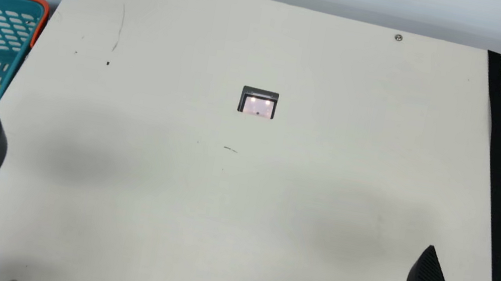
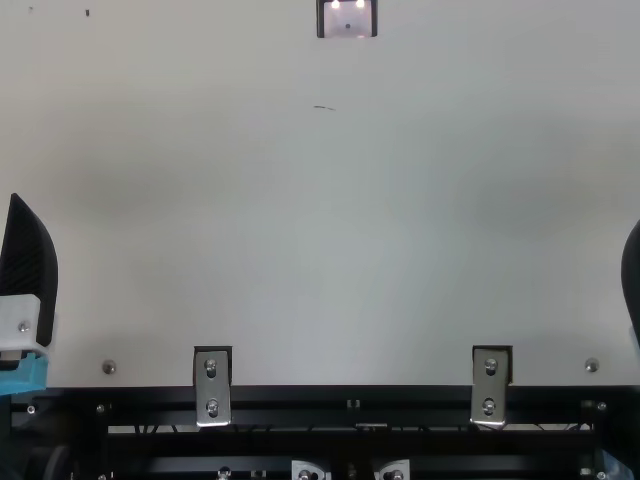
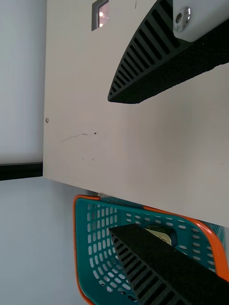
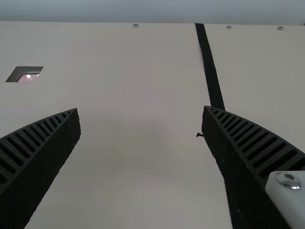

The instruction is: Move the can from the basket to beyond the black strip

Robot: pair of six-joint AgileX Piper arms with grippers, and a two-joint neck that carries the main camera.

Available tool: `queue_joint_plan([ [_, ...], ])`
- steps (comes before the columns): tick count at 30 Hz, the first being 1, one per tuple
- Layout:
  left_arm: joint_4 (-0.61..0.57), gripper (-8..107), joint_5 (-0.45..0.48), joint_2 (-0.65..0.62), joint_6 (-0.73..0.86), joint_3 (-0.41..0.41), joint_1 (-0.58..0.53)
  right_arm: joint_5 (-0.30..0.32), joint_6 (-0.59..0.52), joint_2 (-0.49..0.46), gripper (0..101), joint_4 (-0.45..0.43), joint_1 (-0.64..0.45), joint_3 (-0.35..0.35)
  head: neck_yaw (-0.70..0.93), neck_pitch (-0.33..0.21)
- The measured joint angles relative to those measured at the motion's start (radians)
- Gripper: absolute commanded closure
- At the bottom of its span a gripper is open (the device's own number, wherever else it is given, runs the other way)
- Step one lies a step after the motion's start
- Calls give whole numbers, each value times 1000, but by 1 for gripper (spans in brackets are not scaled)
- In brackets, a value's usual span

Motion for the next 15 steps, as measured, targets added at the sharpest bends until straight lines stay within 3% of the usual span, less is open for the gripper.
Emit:
queue_joint_plan([
  [15,0,9,0,0,0,0,0,0,0,0,0,0,0,0,0,0],
])
